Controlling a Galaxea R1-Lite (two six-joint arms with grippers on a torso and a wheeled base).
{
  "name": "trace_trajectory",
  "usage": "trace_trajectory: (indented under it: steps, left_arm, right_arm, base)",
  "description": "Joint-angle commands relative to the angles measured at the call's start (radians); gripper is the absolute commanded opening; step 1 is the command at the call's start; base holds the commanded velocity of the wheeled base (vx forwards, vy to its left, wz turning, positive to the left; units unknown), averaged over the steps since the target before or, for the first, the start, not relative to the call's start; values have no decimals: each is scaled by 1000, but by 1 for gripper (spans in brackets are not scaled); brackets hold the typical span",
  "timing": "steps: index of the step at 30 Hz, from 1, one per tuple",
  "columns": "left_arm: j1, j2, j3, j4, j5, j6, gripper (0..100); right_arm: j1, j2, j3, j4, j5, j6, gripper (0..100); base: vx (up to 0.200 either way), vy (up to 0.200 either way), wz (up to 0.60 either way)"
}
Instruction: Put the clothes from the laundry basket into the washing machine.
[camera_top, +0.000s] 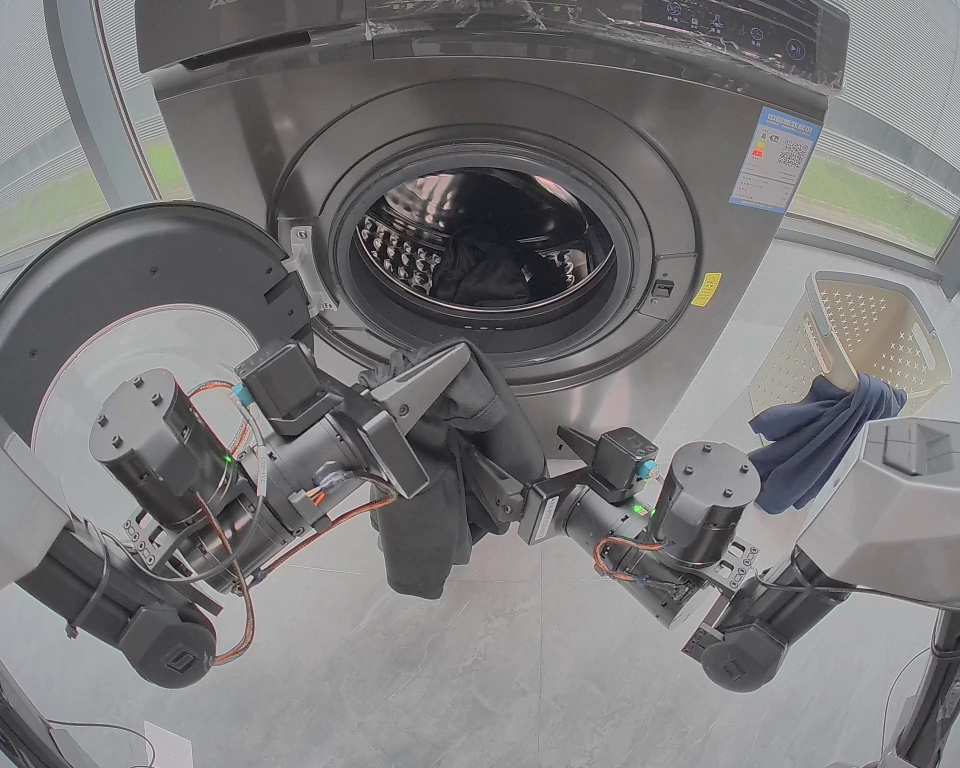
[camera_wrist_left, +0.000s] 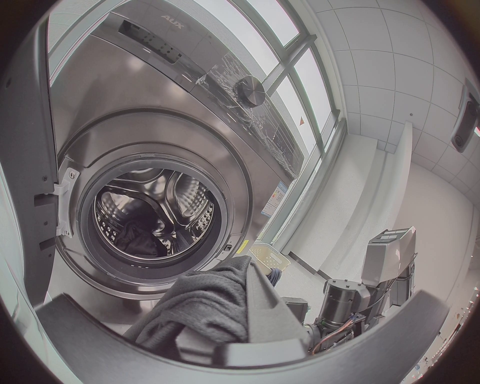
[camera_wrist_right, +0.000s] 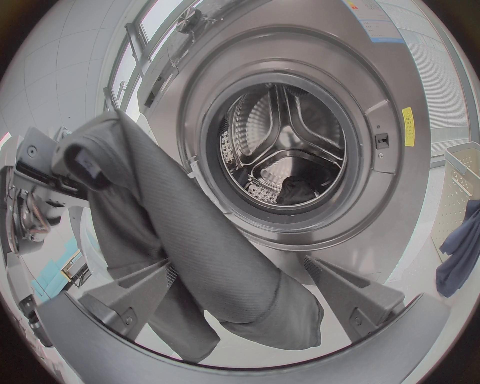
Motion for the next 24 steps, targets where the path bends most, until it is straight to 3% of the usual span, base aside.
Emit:
trace_trajectory:
  steps: [1, 12, 13, 24]
  left_arm:
    - [-1, -1, 0, -1, 0, -1, 0]
    - [-2, 0, 0, -1, 0, -1, 0]
    - [-2, 0, 0, -1, 0, -1, 0]
    - [-4, 6, 9, -1, -3, -4, 0]
  right_arm:
    - [-17, 45, -15, -2, 2, -1, 100]
    - [-28, 70, -25, -31, 16, 1, 100]
    - [-25, 74, -28, -33, 15, 1, 0]
    - [-22, 67, -46, -59, 15, 4, 0]
  base:
    - [0, 0, 0]
    - [0, 0, 0]
    - [0, 0, 0]
    - [0, 0, 0]
